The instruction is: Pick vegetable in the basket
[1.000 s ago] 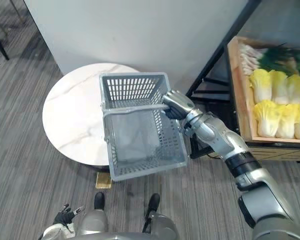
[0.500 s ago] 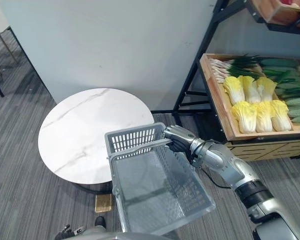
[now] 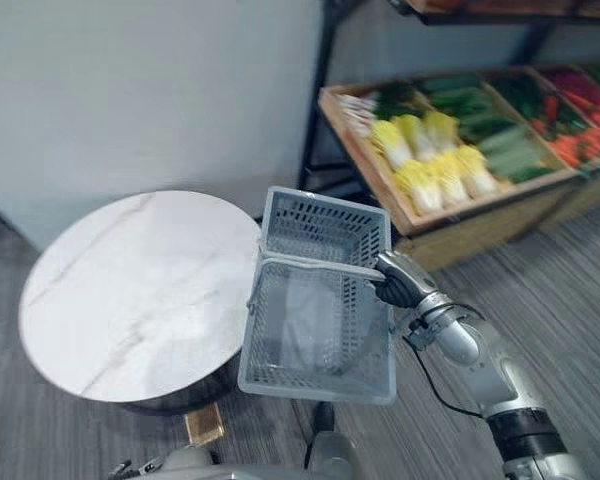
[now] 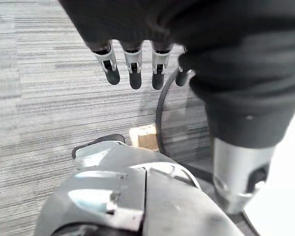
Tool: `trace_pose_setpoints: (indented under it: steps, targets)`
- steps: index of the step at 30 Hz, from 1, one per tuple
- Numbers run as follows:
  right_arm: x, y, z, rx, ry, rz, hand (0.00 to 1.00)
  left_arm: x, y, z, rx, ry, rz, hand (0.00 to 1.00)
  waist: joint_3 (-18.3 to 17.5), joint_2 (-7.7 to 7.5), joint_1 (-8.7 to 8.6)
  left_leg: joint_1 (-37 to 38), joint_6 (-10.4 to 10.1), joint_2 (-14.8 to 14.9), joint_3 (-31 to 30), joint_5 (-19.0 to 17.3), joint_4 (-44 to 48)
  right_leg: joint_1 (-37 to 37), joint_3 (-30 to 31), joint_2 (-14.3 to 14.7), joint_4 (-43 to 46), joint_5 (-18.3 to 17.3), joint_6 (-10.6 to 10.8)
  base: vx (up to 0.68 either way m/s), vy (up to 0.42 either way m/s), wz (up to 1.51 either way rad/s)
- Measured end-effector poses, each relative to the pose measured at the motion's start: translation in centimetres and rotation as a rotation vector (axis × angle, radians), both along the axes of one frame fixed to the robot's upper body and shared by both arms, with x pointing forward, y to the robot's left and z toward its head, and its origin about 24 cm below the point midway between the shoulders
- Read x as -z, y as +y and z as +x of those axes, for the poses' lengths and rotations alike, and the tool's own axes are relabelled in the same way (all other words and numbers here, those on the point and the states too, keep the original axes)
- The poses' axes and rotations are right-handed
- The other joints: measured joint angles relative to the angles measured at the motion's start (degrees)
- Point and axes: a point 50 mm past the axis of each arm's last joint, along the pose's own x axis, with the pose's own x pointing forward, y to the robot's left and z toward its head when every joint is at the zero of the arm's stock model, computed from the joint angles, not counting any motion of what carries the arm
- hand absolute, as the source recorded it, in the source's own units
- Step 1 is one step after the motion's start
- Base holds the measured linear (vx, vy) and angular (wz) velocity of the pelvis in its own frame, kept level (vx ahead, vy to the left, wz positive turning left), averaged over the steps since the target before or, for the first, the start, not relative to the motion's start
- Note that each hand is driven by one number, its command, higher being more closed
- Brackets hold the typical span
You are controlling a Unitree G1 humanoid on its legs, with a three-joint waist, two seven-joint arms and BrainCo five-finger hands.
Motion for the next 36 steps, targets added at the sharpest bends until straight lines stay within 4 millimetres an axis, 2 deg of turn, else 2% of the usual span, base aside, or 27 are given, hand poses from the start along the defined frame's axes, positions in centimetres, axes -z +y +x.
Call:
trace_pose_setpoints:
  steps: [1,2,4,5,6,7,8,9,10,11,13,15,20,22,24,25,26,28,29,30,31,33,36]
  targets:
    - [-0.1,0.2,-0.1,-0.011,-0.01,0.002,1.0,0.0,0.1,0.0,-0.001,0.0,0.003,0.0,0.44,-0.41,-0.24,0.25,0.05,0.32,1.46,-0.04,0.02,-0.36,-2.83,-1.15,6.01,-0.58,-0.43,-0.09,0.132,-1.2]
    - [0.0,0.5,-0.1,-0.026,-0.017,0.005,1.0,-0.2,0.7,-0.3,-0.004,0.008,0.019,0.0,0.27,-1.29,-0.26,1.04,0.46,0.69,4.59,-0.31,0.27,0.57,-6.89,-3.44,13.88,-1.55,-1.84,-0.01,0.094,-1.24]
    - [-0.3,0.9,0.2,-0.042,-0.049,0.006,1.0,-0.3,1.1,0.0,0.002,0.002,0.034,0.0,-0.2,-2.46,0.4,1.1,1.42,1.79,10.31,-1.06,2.04,4.07,-11.49,-5.23,17.78,-4.3,-1.11,-0.03,0.056,-1.44]
    - [-0.6,1.1,0.5,-0.05,-0.063,-0.003,1.0,-0.3,1.0,0.1,-0.005,-0.002,0.034,0.0,-0.4,-2.92,0.52,1.04,1.77,2.52,12.12,-1.48,3.28,4.46,-12.81,-5.61,17.6,-4.39,-0.79,-0.05,0.044,-1.64]
    - [-0.8,1.5,1.0,-0.065,-0.077,-0.008,1.0,-0.4,1.3,0.3,-0.025,-0.01,0.041,0.0,-0.18,-2.5,0.92,0.98,1.91,3.6,14.94,-2.6,6.19,3.97,-15.72,-4.68,14.96,-3.09,-1.71,-0.11,0.02,-1.75]
    - [-0.4,1.5,1.1,-0.063,-0.06,-0.014,1.0,-0.2,0.9,0.6,-0.04,-0.011,0.025,0.0,-0.81,-0.9,2.21,1.28,2.19,4.22,15.81,-1.84,3.74,5.62,-15.54,-0.36,6.74,-1.97,-2.04,-0.15,-0.002,-1.65]
    - [-0.2,1.7,1.1,-0.071,-0.052,-0.016,1.0,-0.1,0.5,0.6,-0.044,-0.009,0.013,0.0,-1.03,-0.62,2.29,1.58,1.5,4.49,17.69,-0.64,2.28,6.92,-16.14,-0.06,4.27,-3.09,-1.08,-0.1,-0.035,-1.27]
    - [-0.1,1.9,1.1,-0.088,-0.049,-0.026,1.0,-0.1,0.1,0.9,-0.042,-0.026,0.008,0.0,-1.06,-1.26,1.72,2.55,0.78,3.44,20.14,-0.17,2.06,8.13,-17.39,-2.28,7.1,-6.28,0.91,-0.03,-0.071,-1.12]
    - [0.0,2.3,1.2,-0.102,-0.046,-0.023,1.0,-0.1,0.1,1.2,-0.036,-0.031,0.006,0.0,-1.34,-2.25,1.94,3.04,0.89,3.2,23.01,-0.26,3.22,9.65,-17.65,-2.85,3.84,-7.49,4.66,0.0,-0.093,-1.18]
    - [0.0,2.7,1.3,-0.118,-0.045,-0.024,1.0,-0.1,0.0,1.3,-0.038,-0.029,0.003,0.0,-1.34,-2.41,2.23,3.12,0.89,3.55,24.04,-0.26,4.04,9.66,-17.6,-2.12,1.75,-7.55,5.08,-0.06,-0.156,-1.36]
    - [0.3,3.8,1.2,-0.169,-0.029,-0.029,1.0,0.1,-0.5,1.2,-0.041,-0.025,-0.008,0.0,-1.37,-1.23,2.23,3.97,0.84,5.44,25.21,-0.25,5.81,12.32,-16.19,2.4,-7.76,-5.73,6.91,-0.06,-0.182,-1.14]
    - [0.7,4.0,1.0,-0.174,-0.014,-0.028,1.0,0.3,-0.9,1.0,-0.035,-0.015,-0.019,0.0,-1.69,0.01,1.59,4.91,0.48,6.63,24.82,0.47,5.99,14.06,-14.63,5.27,-12.13,-3.23,6.04,-0.09,-0.133,-0.66]
    - [0.7,3.5,0.8,-0.13,0.001,-0.02,1.0,0.3,-0.8,0.8,-0.008,0.0,-0.014,0.0,-1.88,0.18,0.05,5.23,-0.19,6.43,24.26,3.3,3.83,14.36,-13.18,7.38,-15.56,-2.09,5.22,-0.12,-0.091,-0.16]
    - [1.0,3.3,0.7,-0.121,0.018,-0.025,1.0,0.3,-0.8,0.7,-0.012,-0.001,-0.016,0.0,-1.85,0.26,-0.02,4.85,0.2,6.65,21.05,4.28,4.78,14.87,-12.61,7.76,-16.3,-1.76,4.85,-0.09,-0.062,-0.11]
    - [1.3,3.2,0.6,-0.114,0.043,-0.033,1.0,0.4,-1.0,0.7,-0.033,-0.015,-0.022,0.0,-1.8,0.46,0.48,2.27,1.83,6.65,9.32,5.9,9.96,16.2,-10.24,7.93,-17.85,-0.83,4.54,-0.1,-0.046,-0.51]
    - [1.3,3.3,0.7,-0.115,0.046,-0.032,1.0,0.4,-1.3,0.6,-0.034,-0.021,-0.029,0.0,-1.65,0.65,1.39,0.07,0.94,4.91,0.76,4.25,11.16,15.67,-7.2,7.63,-17.81,-0.35,4.47,-0.1,0.042,-1.32]
    - [1.1,3.6,0.9,-0.12,0.039,-0.027,1.0,0.6,-1.9,0.2,-0.039,-0.015,-0.043,0.0,-1.96,1.81,2.25,-0.69,-0.08,1.29,-7.44,2.6,8.83,13.89,-3.17,7.4,-17.63,0.08,4.4,-0.12,0.117,-1.64]
    - [0.8,3.9,1.1,-0.128,0.029,-0.016,1.0,0.7,-2.3,-0.8,-0.047,0.007,-0.053,0.0,-1.92,2.81,2.2,-0.96,-1.02,-3.25,-16.37,2.07,2.43,11.31,1.94,7.87,-17.61,1.5,4.49,-0.09,0.151,-1.59]
    - [1.0,4.0,1.1,-0.125,0.037,-0.008,1.0,0.8,-2.4,-1.4,-0.067,0.022,-0.062,0.0,-2.4,3.94,1.7,-0.65,-1.32,-5.45,-20.81,2.32,-2.71,9.74,4.96,8.36,-17.63,2.23,4.96,-0.09,0.162,-1.3]
    - [1.1,4.0,1.1,-0.123,0.042,-0.008,1.0,0.9,-2.5,-1.6,-0.079,0.025,-0.069,0.0,-2.57,4.26,1.59,-0.46,-1.61,-6.0,-22.75,2.24,-4.98,8.78,6.43,8.75,-17.53,2.53,5.42,-0.05,0.203,-1.32]
    - [1.3,4.0,1.0,-0.114,0.057,-0.011,1.0,0.9,-2.6,-1.6,-0.085,0.027,-0.071,0.0,-3.21,5.52,1.53,1.43,-3.13,-6.46,-23.96,1.34,-7.73,7.68,8.8,9.31,-18.3,3.51,6.54,0.01,0.15,-0.91]
    - [2.2,3.8,0.4,-0.082,0.098,-0.011,1.0,0.7,-2.1,-1.0,-0.099,0.006,-0.065,0.0,-3.12,4.19,1.12,1.07,-2.88,-7.59,-21.35,1.51,-8.76,7.73,9.58,8.17,-21.17,6.0,7.75,0.0,0.186,-0.65]
    - [4.4,2.2,-1.3,0.017,0.189,0.022,1.0,0.5,-1.8,-0.4,-0.089,-0.018,-0.055,0.0,-3.35,3.52,0.61,1.38,-2.56,-9.03,-20.76,1.33,-8.98,9.2,9.35,6.94,-24.32,8.25,8.64,0.02,0.129,-0.09]
